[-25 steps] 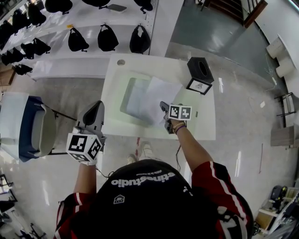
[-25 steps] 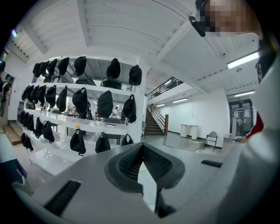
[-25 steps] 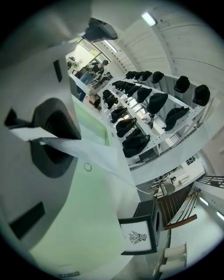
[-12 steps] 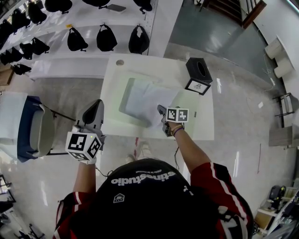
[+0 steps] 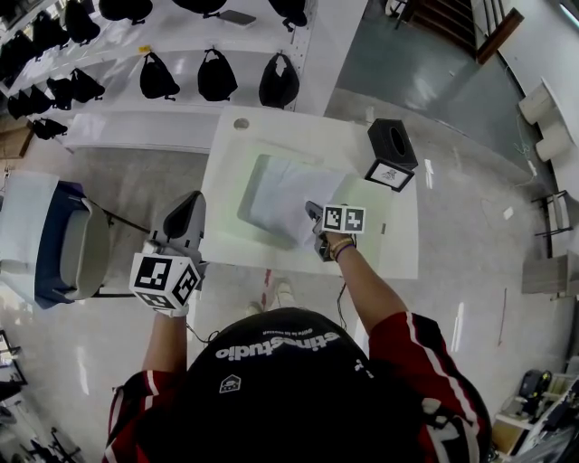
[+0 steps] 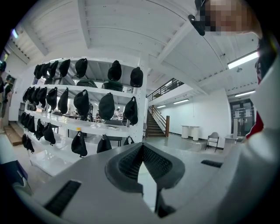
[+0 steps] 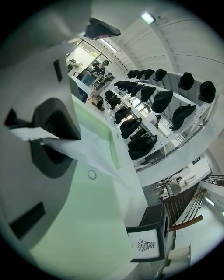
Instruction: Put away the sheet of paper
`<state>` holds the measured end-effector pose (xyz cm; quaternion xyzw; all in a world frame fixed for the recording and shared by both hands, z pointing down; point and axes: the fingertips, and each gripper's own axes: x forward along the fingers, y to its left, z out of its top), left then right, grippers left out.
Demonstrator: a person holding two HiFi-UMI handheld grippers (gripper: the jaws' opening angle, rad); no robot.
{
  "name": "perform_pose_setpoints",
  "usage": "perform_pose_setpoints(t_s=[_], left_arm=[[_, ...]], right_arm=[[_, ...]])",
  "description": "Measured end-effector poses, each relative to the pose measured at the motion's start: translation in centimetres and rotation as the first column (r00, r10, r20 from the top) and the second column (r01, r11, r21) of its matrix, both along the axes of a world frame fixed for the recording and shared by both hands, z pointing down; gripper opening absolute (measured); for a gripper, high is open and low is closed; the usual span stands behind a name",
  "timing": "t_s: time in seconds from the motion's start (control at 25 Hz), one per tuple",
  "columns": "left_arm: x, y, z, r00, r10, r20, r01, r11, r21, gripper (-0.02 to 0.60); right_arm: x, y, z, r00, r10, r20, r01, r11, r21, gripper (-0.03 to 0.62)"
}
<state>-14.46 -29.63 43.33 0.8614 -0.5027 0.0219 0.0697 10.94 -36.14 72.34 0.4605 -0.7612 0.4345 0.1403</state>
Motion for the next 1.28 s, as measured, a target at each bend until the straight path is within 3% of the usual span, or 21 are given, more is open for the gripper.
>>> perform_pose_setpoints(t_s=[0.6,1.28], left_arm=[[-1.0,-2.0,0.1,0.999,-0.034,-0.003,0.034,0.999,0.005,0.003],[-3.3,-3.6,0.3,0.996,-0.095,0.001,0.095,0.996,-0.003,0.003]], right_arm=[[-2.9,-1.6,1.8,0.995,0.027,0.098,-0.025,0.999,-0.029,0.003],[-6.9,-3.9,3.6,0.992,-0.032,0.120,0.040,0.997,-0.067,0.003]])
